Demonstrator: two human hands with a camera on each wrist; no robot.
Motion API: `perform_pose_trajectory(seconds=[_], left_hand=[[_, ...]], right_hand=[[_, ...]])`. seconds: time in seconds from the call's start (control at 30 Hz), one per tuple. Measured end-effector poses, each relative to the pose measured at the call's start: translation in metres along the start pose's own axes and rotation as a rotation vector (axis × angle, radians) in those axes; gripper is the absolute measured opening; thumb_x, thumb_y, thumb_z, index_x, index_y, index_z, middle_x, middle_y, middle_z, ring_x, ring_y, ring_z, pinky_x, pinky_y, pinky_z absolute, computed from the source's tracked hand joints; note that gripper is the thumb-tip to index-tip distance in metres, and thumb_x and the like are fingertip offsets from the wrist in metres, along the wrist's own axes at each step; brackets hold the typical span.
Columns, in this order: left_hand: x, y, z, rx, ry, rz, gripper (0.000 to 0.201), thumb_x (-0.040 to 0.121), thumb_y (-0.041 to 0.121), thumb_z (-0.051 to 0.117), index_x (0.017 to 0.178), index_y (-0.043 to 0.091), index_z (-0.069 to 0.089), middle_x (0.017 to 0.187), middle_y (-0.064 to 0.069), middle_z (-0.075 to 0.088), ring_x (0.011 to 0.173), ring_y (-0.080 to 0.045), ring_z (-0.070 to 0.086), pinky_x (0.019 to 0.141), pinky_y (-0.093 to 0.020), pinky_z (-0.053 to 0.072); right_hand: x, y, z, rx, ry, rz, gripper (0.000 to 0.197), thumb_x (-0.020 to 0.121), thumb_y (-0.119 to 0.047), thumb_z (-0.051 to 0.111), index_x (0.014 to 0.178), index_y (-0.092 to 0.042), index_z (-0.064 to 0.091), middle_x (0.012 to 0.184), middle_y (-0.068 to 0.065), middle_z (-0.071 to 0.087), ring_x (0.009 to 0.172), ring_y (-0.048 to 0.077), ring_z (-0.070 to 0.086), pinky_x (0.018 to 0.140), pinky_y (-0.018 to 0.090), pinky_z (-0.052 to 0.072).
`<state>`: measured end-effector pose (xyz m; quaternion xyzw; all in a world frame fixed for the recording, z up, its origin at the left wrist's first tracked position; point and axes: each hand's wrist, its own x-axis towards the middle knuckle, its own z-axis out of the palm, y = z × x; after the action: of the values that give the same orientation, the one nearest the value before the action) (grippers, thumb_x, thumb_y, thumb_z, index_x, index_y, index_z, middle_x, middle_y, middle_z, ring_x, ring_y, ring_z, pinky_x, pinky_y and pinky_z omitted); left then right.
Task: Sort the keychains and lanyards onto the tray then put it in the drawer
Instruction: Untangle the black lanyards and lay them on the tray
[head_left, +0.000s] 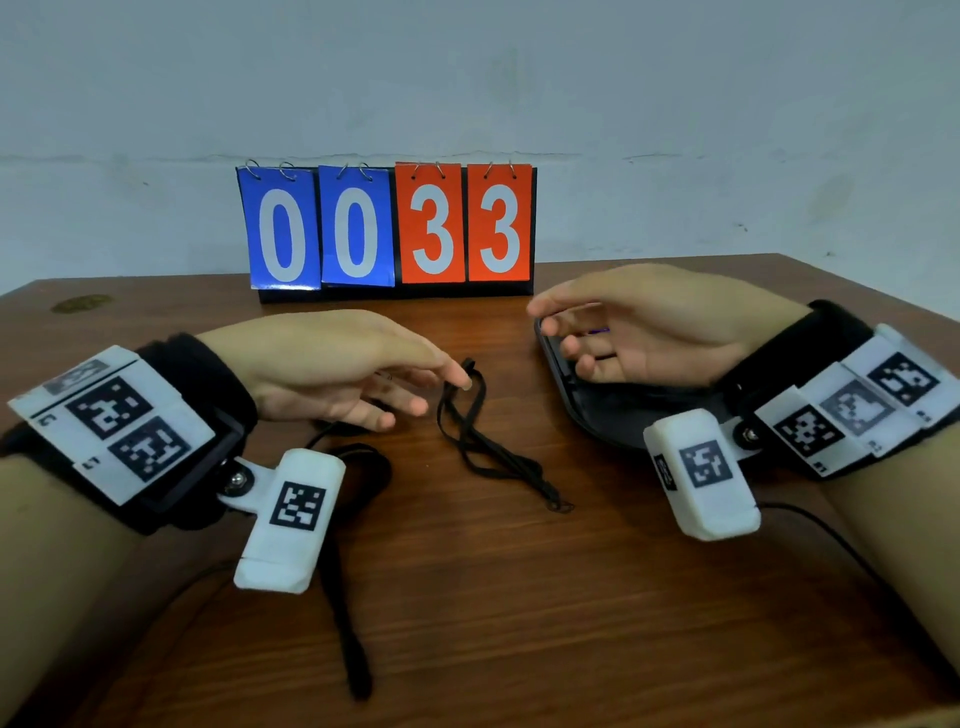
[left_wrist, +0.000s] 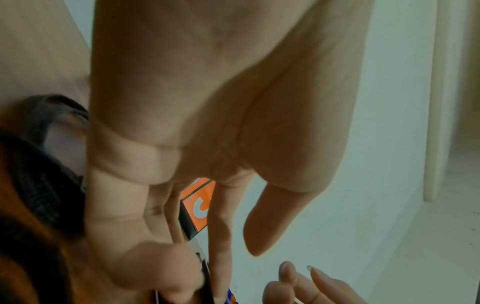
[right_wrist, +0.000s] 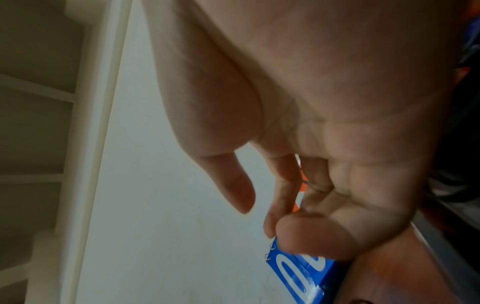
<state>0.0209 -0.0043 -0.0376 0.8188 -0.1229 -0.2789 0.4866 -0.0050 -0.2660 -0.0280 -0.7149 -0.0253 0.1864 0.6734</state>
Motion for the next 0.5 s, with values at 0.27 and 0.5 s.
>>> perform_pose_trajectory(seconds=[0.27, 0.5], left_hand=[[-0.001, 0.004, 0.017, 0.133, 0.079, 0.01, 0.032, 0.104, 0.026, 0.053, 0.131, 0.014, 0.067, 0.134, -0.011, 0.066, 0.084, -0.014, 0.061, 0.064, -0.029, 0.046], [-0.006, 0.004, 0.026, 0.12, 0.094, 0.009, 0.041, 0.094, 0.025, 0.064, 0.129, 0.004, 0.066, 0.135, -0.02, 0.065, 0.078, -0.015, 0.057, 0.061, -0.027, 0.042]], right_hand=[[0.002, 0.007, 0.016, -0.114, -0.05, 0.04, 0.042, 0.083, -0.033, 0.067, 0.117, -0.009, 0.071, 0.109, 0.006, 0.072, 0.09, 0.013, 0.068, 0.074, 0.024, 0.055], [0.0, 0.01, 0.019, -0.321, -0.102, 0.04, 0.038, 0.097, -0.031, 0.056, 0.118, -0.001, 0.068, 0.124, 0.021, 0.067, 0.096, 0.02, 0.066, 0.083, 0.029, 0.057]])
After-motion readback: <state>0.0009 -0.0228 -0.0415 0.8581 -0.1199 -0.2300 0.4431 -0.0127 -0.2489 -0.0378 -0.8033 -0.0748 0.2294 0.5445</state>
